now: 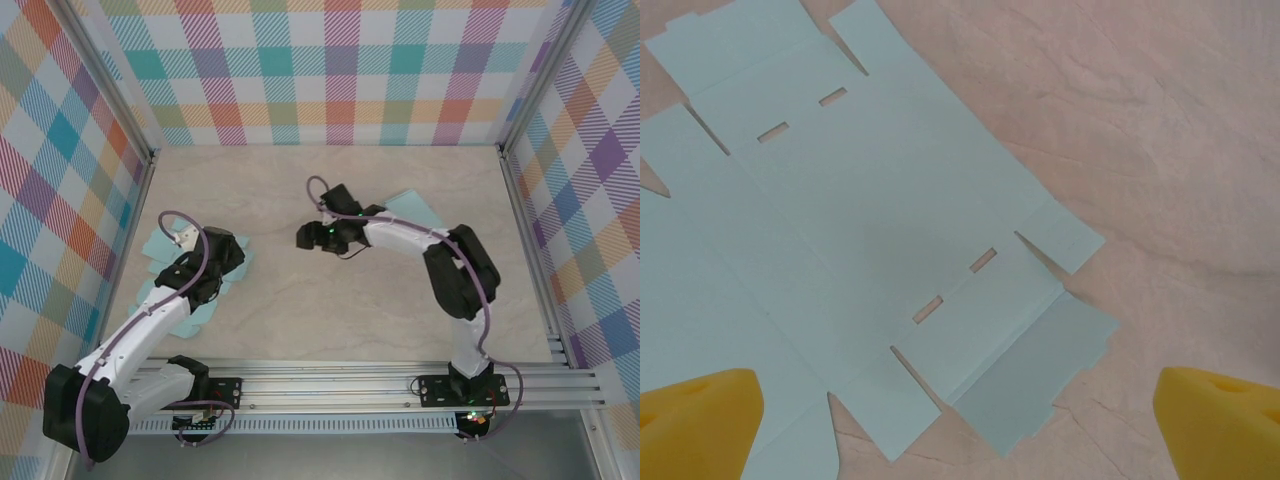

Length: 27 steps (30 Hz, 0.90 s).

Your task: Fold the paper box

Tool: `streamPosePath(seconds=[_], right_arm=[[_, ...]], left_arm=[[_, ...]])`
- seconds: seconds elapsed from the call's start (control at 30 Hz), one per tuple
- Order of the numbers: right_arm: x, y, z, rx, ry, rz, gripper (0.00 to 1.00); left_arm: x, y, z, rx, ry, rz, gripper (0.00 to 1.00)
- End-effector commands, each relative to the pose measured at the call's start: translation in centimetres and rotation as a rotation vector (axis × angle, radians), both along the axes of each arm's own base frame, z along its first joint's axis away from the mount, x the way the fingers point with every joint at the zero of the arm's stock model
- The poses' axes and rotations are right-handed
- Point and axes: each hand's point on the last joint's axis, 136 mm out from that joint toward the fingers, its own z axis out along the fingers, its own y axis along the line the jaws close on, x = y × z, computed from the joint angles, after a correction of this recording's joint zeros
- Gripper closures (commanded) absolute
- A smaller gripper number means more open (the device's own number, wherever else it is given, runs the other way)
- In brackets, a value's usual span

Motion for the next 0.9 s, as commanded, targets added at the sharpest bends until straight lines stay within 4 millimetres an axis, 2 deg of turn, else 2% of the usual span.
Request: streamPosePath(seconds=[0.0, 0.17, 0.3, 0.67, 0.87], right_arm=[[-1.2, 5.0, 1.7, 0.13, 0.058, 0.028, 0.31], [-2.5, 8.6, 0.1, 0.115, 0.112, 0.063, 0.35], [-2.8, 10.8, -0.4, 0.146, 0.126, 0.085, 0.38], [-2.5, 14.9, -2.0, 0.143, 0.162, 0.132, 0.42], [-2.4, 16.0, -3.8, 0.102, 0.186, 0.142, 0.43]], left_arm=[[-0.5, 1.3, 0.5, 0.008, -0.029, 0.054, 0.0], [-1.1, 1.7, 1.2, 0.008, -0.059, 0.068, 0.0], [-1.5, 2.0, 1.6, 0.009, -0.074, 0.074, 0.0], [-2.0, 2.4, 1.8, 0.032, -0.065, 0.075, 0.0], [-2.3, 2.7, 1.9, 0.041, -0.065, 0.077, 0.0]])
